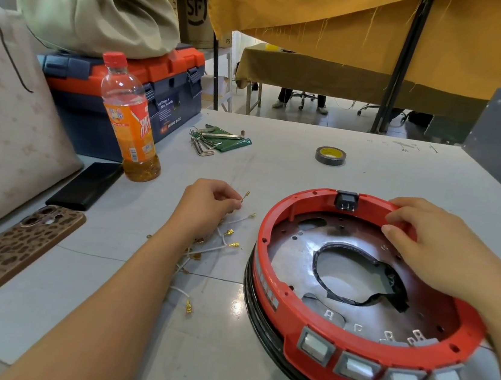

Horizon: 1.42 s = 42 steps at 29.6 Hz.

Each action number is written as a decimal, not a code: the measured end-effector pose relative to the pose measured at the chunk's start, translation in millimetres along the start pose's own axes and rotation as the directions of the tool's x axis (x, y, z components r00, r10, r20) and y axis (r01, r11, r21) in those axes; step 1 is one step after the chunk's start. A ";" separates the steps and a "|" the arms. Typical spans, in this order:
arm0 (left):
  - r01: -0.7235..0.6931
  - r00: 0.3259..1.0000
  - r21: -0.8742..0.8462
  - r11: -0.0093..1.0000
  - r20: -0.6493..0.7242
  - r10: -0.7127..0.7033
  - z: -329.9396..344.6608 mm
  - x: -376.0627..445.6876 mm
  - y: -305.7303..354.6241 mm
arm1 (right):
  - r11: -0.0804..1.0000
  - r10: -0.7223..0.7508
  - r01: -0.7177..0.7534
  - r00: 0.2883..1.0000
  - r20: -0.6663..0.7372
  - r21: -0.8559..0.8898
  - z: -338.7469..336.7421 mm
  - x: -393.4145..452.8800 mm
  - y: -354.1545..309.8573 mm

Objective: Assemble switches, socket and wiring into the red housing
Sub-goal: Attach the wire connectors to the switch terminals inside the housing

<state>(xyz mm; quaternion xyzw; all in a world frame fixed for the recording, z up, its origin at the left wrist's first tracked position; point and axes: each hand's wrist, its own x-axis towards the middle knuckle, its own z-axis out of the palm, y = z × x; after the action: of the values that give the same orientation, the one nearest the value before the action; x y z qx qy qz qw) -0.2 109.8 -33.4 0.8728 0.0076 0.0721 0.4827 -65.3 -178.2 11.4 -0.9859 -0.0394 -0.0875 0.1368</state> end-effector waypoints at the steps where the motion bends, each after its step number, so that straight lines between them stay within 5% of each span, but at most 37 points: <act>1: -0.006 1.000 0.002 1.000 -0.010 0.006 0.6 0.2 0.1 | 1.000 0.002 -0.002 1.000 0.001 0.000 -0.1 -0.2 -0.2; 6: -0.120 0.992 -0.130 0.984 -0.059 0.113 1.9 -1.7 7.6 | 1.000 0.006 -0.006 1.000 0.002 -0.002 0.1 -0.6 -0.6; 12: -0.309 0.951 -0.420 0.853 -0.151 0.271 -1.6 -10.1 25.1 | 1.000 0.012 -0.012 1.000 -0.006 0.001 1.3 0.0 -0.5; 24: -0.148 0.963 -0.653 0.743 0.077 0.259 -0.6 -14.2 25.9 | 1.000 0.011 -0.011 1.000 0.004 -0.007 0.2 -0.7 -0.2; 32: 0.082 0.907 -0.845 0.529 0.284 0.312 -3.0 -18.6 27.1 | 1.000 0.010 -0.010 1.000 0.005 -0.014 0.0 -1.2 -1.2; 42: 0.021 0.926 -0.790 0.612 0.246 0.285 0.4 -18.2 29.1 | 1.000 0.013 -0.013 1.000 0.004 -0.013 -0.4 -1.2 -1.5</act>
<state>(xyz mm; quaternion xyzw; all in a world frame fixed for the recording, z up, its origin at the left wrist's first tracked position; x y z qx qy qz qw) -19.8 92.4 -11.2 0.5721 -0.1754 -0.0513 0.7995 -66.7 -177.0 12.0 -0.9872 -0.0326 -0.0849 0.1307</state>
